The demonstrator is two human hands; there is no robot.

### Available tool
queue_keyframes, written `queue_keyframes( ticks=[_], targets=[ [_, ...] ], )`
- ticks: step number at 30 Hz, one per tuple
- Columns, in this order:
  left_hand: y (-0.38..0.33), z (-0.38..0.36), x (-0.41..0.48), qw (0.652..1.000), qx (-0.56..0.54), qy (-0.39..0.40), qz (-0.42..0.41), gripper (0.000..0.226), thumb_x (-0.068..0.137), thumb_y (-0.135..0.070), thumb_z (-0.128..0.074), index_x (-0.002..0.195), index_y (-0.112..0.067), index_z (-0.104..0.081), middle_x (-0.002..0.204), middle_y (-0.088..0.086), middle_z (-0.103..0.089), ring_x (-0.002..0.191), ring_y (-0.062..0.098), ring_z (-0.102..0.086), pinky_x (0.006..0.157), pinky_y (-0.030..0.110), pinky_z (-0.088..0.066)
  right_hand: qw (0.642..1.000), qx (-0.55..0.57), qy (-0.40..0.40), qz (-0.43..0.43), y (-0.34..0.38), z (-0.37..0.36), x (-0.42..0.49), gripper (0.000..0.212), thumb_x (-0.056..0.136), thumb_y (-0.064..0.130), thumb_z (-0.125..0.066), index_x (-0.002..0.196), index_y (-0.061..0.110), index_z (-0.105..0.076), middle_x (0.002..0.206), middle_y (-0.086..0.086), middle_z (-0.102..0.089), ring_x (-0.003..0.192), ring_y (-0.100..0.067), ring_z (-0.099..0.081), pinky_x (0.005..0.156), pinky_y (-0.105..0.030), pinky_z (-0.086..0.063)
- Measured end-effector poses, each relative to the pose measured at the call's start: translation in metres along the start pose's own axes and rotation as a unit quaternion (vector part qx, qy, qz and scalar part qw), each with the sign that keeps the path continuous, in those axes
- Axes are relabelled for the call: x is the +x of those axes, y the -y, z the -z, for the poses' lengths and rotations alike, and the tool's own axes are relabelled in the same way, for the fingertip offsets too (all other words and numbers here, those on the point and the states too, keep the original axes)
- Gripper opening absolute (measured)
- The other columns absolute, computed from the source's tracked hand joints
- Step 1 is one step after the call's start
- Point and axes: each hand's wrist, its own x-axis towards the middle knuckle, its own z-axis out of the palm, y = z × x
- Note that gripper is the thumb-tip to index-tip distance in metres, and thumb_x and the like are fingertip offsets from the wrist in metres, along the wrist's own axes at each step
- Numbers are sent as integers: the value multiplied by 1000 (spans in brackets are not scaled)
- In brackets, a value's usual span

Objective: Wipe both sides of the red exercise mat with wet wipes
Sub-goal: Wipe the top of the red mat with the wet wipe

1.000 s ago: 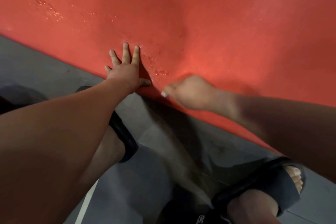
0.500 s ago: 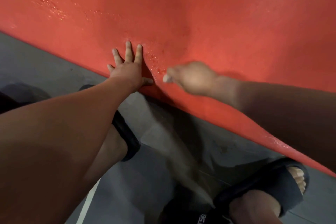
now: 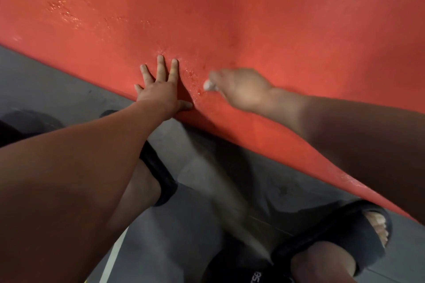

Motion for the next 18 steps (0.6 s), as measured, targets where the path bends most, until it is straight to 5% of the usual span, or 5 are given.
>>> queue_keyframes(
  ticks=[3, 10, 13, 16, 18],
  targets=[
    [0, 2, -1, 1000, 2, 4, 5, 123, 84, -57, -73, 156, -36, 24, 162, -3, 36, 150, 44, 23, 117, 71, -12, 995, -10, -55, -77, -7, 5, 15, 24, 103, 24, -39, 121, 11, -47, 113, -16, -62, 95, -40, -64, 64, -40, -37],
    [0, 1, -2, 1000, 3, 8, 6, 123, 84, -59, -72, 157, -34, 23, 162, -2, 36, 150, 45, 22, 117, 71, -12, 985, -69, 51, 152, 32, -20, -27, 31, 101, 21, -42, 132, 20, -48, 112, -4, -63, 85, -33, -65, 58, -35, -33],
    [-1, 3, -1, 1000, 1, 3, 2, 122, 84, -59, -73, 157, -35, 22, 163, -3, 35, 151, 44, 21, 117, 71, -13, 997, 20, 9, 69, -9, -5, -12, 28, 100, 21, -44, 126, 27, -53, 118, 0, -63, 96, -30, -65, 66, -33, -41],
    [0, 5, -2, 1000, -4, 3, -1, 123, 82, -59, -74, 157, -36, 22, 163, -4, 35, 151, 44, 22, 117, 71, -14, 988, 58, -88, -111, -55, 15, 3, 30, 95, 14, -45, 121, 27, -54, 120, -5, -66, 103, -32, -66, 81, -37, -49],
    [0, 5, -3, 1000, -4, 4, 0, 124, 82, -59, -74, 157, -36, 21, 163, -5, 35, 151, 43, 22, 117, 71, -14, 969, 28, -127, -210, -74, 22, 7, 24, 97, 15, -43, 119, 19, -52, 117, -15, -65, 99, -40, -65, 78, -43, -48]
  ],
)
